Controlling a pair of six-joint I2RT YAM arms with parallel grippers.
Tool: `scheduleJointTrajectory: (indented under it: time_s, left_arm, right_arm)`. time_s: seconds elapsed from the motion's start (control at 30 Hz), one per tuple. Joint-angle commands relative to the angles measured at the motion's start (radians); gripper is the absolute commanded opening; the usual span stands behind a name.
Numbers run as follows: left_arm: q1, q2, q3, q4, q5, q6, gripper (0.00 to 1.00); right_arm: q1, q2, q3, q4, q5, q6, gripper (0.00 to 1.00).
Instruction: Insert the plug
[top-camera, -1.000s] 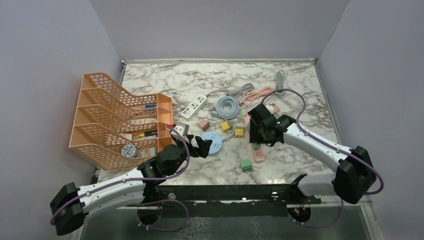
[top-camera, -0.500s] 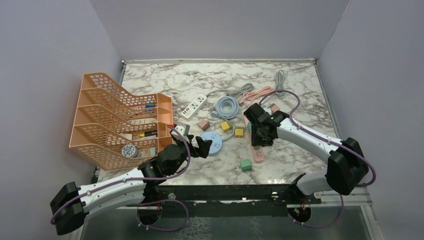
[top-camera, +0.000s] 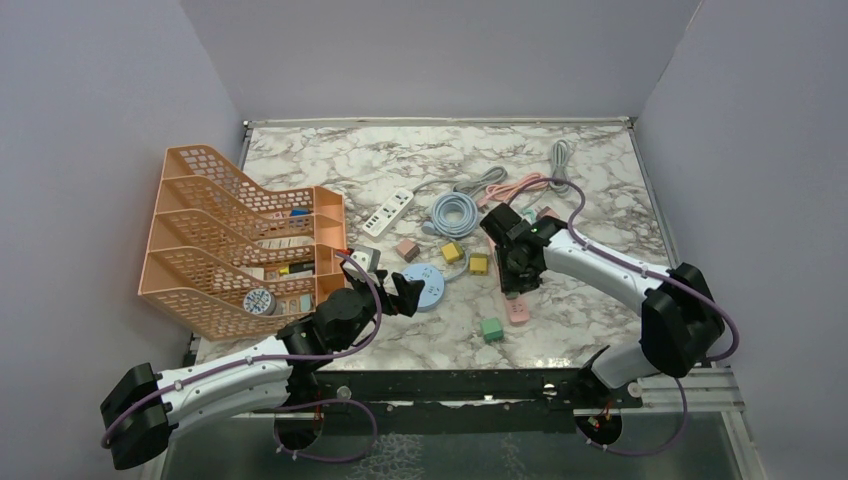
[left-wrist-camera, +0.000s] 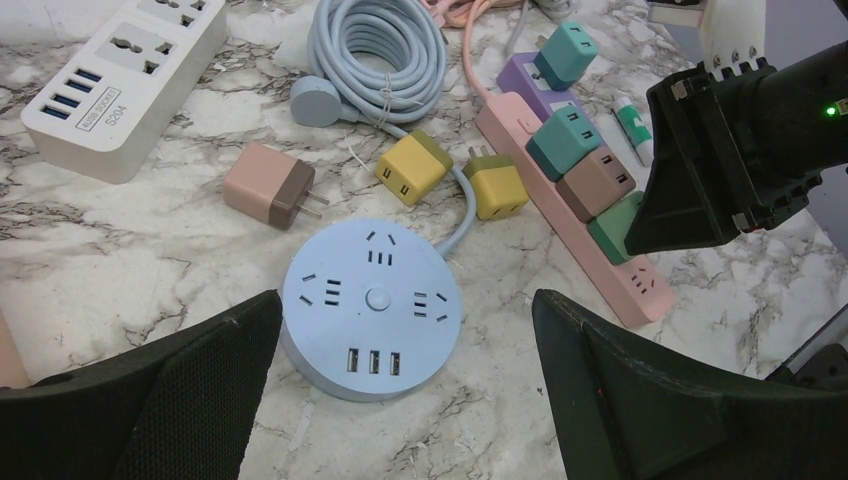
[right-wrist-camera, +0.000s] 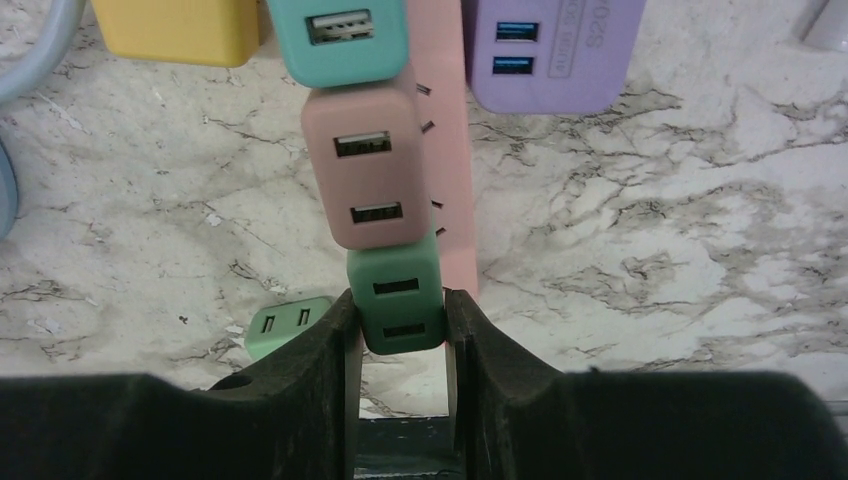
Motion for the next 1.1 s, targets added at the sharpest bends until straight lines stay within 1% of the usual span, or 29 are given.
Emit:
scheduleJointTrajectory:
  time_s: [0.0, 0.2, 0.3, 0.37, 0.43, 0.47, 0.53, 0.6, 0.67, 0.73, 0.87, 0.9, 1.0, 1.07]
  left_arm:
    - [0.004, -0.008, 0.008, 0.021, -0.023, 0.011, 0.98]
    - [0.005, 0.004, 0.019, 0.014, -0.025, 0.017, 0.98]
    - [0.005, 0.014, 0.032, 0.002, -0.03, 0.024, 0.98]
    - [0.005, 0.018, 0.043, -0.016, -0.031, 0.025, 0.99]
    - [0.005, 0.025, 0.058, -0.041, -0.035, 0.019, 0.99]
    - [0.005, 0.029, 0.065, -0.053, -0.035, 0.014, 0.99]
    - [0.006, 0.039, 0.081, -0.075, -0.04, 0.004, 0.99]
    - [0.007, 0.05, 0.105, -0.099, -0.039, 0.0, 0.99]
    - [0.014, 0.065, 0.139, -0.135, -0.026, -0.003, 0.99]
    - [0.022, 0.084, 0.181, -0.179, 0.0, -0.008, 0.99]
    - [0.04, 0.126, 0.258, -0.267, 0.051, -0.006, 0.99]
    - [0.048, 0.136, 0.273, -0.278, 0.072, -0.003, 0.99]
    - [0.072, 0.161, 0.314, -0.319, 0.135, -0.01, 0.99]
    - [0.088, 0.177, 0.342, -0.35, 0.164, -0.027, 0.99]
  right_arm:
    - [-0.005, 0.107, -0.057, 0.103, -0.022, -0.019, 0.01]
    - [-0.005, 0.164, -0.089, 0.155, -0.047, -0.02, 0.01]
    - [-0.005, 0.184, -0.09, 0.17, -0.035, -0.012, 0.01]
    - [-0.006, 0.153, -0.091, 0.2, -0.035, -0.011, 0.01]
    - [-0.005, 0.09, -0.082, 0.206, -0.019, 0.002, 0.01]
    - [-0.005, 0.064, -0.069, 0.195, -0.009, 0.01, 0.04]
    - [-0.007, 0.014, -0.039, 0.16, 0.019, 0.03, 0.2]
    - [-0.006, -0.039, -0.021, 0.137, 0.015, 0.032, 0.34]
    - [-0.006, -0.09, -0.012, 0.124, -0.007, 0.031, 0.42]
    - [-0.006, -0.139, -0.014, 0.113, -0.04, 0.034, 0.45]
    - [-0.004, -0.239, -0.038, 0.097, -0.112, 0.01, 0.47]
    - [-0.003, -0.269, -0.049, 0.101, -0.134, 0.001, 0.49]
    - [0.009, -0.345, -0.076, 0.095, -0.182, 0.004, 0.5]
    - [0.044, -0.365, -0.088, 0.074, -0.184, 0.029, 0.5]
